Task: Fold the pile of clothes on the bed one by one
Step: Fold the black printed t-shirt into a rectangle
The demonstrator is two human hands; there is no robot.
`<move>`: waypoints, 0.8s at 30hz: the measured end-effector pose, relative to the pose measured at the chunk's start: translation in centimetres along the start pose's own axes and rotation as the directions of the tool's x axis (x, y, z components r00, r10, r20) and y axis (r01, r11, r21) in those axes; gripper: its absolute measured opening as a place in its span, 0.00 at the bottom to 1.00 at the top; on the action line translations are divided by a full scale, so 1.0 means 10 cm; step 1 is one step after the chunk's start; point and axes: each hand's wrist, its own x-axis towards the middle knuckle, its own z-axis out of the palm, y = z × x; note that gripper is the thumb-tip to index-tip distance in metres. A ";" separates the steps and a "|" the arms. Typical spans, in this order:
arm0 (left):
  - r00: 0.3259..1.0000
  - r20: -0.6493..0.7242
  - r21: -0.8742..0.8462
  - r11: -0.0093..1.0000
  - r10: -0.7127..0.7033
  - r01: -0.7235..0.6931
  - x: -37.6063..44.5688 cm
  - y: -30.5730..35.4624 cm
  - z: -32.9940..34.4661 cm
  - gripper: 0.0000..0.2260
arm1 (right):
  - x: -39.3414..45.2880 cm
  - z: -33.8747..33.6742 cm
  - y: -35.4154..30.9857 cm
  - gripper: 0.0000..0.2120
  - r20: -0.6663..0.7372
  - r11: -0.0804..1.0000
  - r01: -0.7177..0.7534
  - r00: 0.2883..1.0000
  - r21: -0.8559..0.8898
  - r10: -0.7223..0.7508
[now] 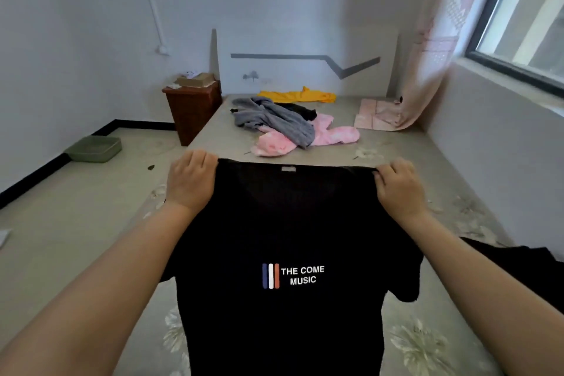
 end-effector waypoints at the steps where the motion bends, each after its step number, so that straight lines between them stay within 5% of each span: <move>1: 0.999 0.032 0.015 1.000 0.010 -0.010 0.00 -0.02 0.18 0.04 | -0.01 0.22 0.07 0.03 0.070 0.999 -0.041 0.997 0.017 0.040; 4: 0.995 0.097 0.033 0.999 0.034 -0.037 0.02 -0.11 0.78 0.12 | -0.02 0.92 0.32 0.05 0.225 0.992 -0.118 0.969 0.036 0.107; 10: 0.969 0.247 -0.003 1.000 0.009 -0.008 -0.07 -0.19 1.98 0.12 | -0.13 2.08 0.72 0.07 0.431 0.980 -0.199 0.886 0.025 0.169; 13: 0.938 0.345 -0.035 0.998 -0.031 0.046 -0.12 -0.21 2.40 0.02 | -0.14 2.45 0.88 0.06 0.470 0.985 -0.172 0.871 0.013 0.146; 18: 0.885 0.461 -0.055 0.994 -0.060 0.096 -0.02 -0.25 3.11 0.06 | -0.09 2.96 1.09 0.04 0.471 0.983 -0.177 0.864 -0.049 0.179; 21: 0.780 0.612 -0.056 0.976 -0.132 0.209 0.02 -0.32 3.59 0.03 | -0.09 3.29 1.22 0.03 0.486 0.980 -0.170 0.851 -0.107 0.201; 24: 0.720 0.675 -0.020 0.971 -0.161 0.236 -0.04 -0.38 4.06 0.04 | -0.10 3.61 1.35 0.08 0.583 0.956 -0.193 0.759 -0.223 0.289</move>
